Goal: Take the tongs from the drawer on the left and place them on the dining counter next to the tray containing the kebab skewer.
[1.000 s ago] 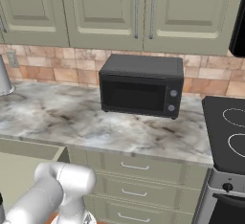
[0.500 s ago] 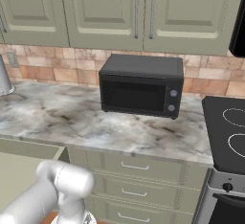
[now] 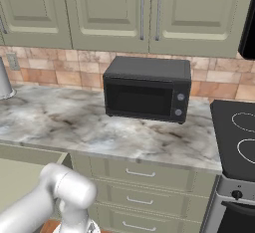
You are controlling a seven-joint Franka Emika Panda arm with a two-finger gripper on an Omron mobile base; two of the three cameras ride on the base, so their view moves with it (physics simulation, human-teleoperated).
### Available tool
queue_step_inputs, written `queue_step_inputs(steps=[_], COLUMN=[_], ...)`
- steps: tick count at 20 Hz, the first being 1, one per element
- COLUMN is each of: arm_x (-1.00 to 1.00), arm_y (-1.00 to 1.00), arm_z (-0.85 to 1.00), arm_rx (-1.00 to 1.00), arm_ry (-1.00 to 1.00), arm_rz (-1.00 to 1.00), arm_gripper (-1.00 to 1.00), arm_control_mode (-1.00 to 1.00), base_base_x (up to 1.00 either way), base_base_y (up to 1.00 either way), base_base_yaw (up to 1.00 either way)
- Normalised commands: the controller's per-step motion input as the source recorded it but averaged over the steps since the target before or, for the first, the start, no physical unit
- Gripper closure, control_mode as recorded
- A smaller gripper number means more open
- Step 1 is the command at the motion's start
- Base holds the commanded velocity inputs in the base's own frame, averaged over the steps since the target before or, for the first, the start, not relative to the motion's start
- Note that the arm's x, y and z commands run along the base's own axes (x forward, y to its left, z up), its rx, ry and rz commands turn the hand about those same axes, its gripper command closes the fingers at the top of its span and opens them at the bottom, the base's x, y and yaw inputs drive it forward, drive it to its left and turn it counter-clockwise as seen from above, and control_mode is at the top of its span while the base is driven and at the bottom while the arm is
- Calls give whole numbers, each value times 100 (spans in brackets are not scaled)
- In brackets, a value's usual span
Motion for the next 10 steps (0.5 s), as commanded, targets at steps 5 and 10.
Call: queue_step_inputs(steps=[5, 10], arm_x=[0, 2], arm_y=[0, 8], arm_z=[-43, -20], arm_rx=[-11, 0], arm_ry=[0, 0], arm_rz=[0, 0], arm_gripper=[-100, -100], arm_control_mode=[-100, -100], base_base_x=[0, 0], base_base_y=[0, 0], base_base_yaw=[0, 0])
